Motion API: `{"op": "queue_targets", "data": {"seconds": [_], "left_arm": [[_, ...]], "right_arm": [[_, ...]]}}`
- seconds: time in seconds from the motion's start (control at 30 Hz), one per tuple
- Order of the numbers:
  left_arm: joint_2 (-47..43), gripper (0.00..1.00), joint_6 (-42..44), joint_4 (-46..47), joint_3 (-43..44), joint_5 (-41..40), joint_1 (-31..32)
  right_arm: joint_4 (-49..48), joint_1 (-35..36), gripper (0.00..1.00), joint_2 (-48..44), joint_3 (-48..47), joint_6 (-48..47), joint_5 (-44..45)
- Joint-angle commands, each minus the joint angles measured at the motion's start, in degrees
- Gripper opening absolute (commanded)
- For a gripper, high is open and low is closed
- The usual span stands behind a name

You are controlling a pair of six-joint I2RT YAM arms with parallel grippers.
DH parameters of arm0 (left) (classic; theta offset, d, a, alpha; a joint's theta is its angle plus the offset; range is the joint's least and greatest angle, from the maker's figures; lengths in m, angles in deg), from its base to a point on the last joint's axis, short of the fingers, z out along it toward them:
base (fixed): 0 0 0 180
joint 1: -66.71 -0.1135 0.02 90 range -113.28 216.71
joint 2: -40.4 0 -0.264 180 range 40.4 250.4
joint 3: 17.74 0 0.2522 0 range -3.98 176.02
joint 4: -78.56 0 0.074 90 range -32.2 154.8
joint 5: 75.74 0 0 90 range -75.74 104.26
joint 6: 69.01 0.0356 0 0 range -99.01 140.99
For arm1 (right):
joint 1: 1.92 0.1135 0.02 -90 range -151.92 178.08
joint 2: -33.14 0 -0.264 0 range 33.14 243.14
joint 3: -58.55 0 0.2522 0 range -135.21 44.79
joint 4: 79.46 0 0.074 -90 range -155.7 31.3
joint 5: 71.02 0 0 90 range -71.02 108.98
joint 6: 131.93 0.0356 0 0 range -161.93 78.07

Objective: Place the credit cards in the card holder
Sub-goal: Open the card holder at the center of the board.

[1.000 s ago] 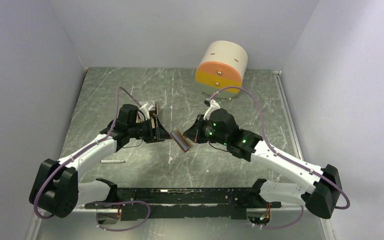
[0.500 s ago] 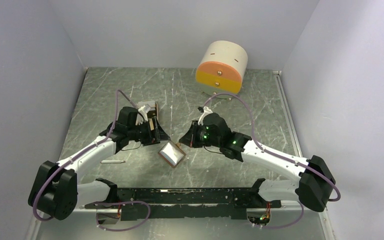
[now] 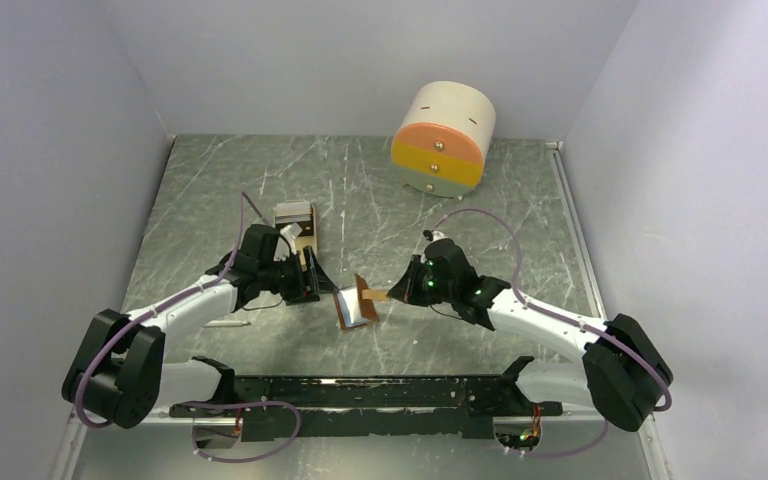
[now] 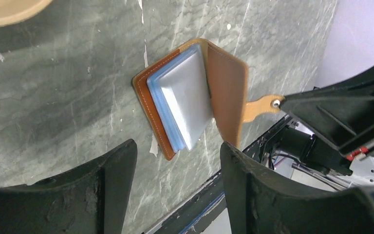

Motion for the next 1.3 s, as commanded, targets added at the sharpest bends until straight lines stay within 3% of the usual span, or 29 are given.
{"op": "queue_targets", "data": {"seconds": [0.0,0.3,0.4,0.63,0.9,1.27], "left_arm": [[-0.5,0.68,-0.4,2.4,-0.3,0.5,0.2],[1.8,0.59,-1.7,6.6,-1.3,3.6,0.3],[2.6,0.59,-2.0,7.9,-1.4,4.1,0.3],[5.9,0.58,-3.5,14.8,-2.8,7.8,0.3],[10.9,0.64,-6.3,26.2,-3.4,14.2,0.9],[13.1,0.55,-6.7,30.1,-3.8,14.6,1.9]], "right_arm": [[1.0,-4.4,0.00,-0.7,2.4,-1.2,-0.5],[4.6,-8.8,0.00,-0.7,2.4,-5.2,0.4],[6.6,-9.6,0.00,-0.8,3.0,-5.1,3.6],[3.6,-10.8,0.00,-0.2,4.9,-5.2,0.3],[2.2,-10.9,0.00,-2.0,5.2,-5.5,-1.4],[2.1,-10.8,0.00,-0.4,5.6,-5.1,-1.2]]}}
